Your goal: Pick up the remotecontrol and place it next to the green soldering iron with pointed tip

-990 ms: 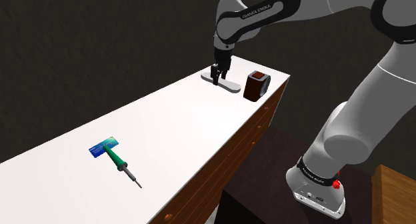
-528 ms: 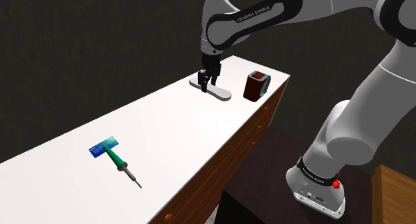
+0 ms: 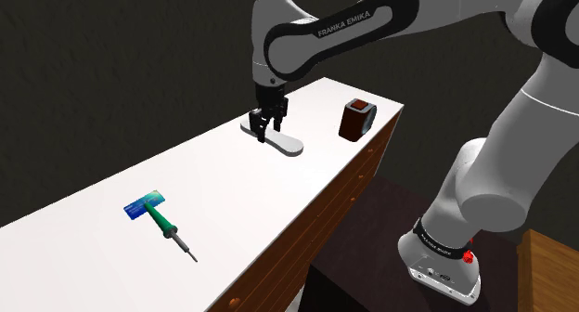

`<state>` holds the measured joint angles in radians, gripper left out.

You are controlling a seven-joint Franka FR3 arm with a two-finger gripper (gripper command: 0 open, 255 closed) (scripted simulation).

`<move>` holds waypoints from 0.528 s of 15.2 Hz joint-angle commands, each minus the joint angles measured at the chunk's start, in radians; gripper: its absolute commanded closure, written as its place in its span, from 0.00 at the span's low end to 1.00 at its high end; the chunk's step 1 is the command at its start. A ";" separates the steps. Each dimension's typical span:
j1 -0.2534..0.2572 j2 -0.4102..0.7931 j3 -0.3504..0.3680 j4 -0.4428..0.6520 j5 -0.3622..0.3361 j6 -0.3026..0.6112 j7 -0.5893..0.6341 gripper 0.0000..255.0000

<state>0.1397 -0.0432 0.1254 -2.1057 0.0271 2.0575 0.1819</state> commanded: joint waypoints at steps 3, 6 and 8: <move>0.046 0.052 0.049 0.057 -0.007 -0.004 0.100 1.00; 0.082 0.096 0.082 0.112 -0.018 -0.013 0.174 1.00; 0.106 0.131 0.102 0.154 -0.028 -0.022 0.222 1.00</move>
<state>0.2337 0.0715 0.2173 -1.9755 0.0039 2.0436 0.3784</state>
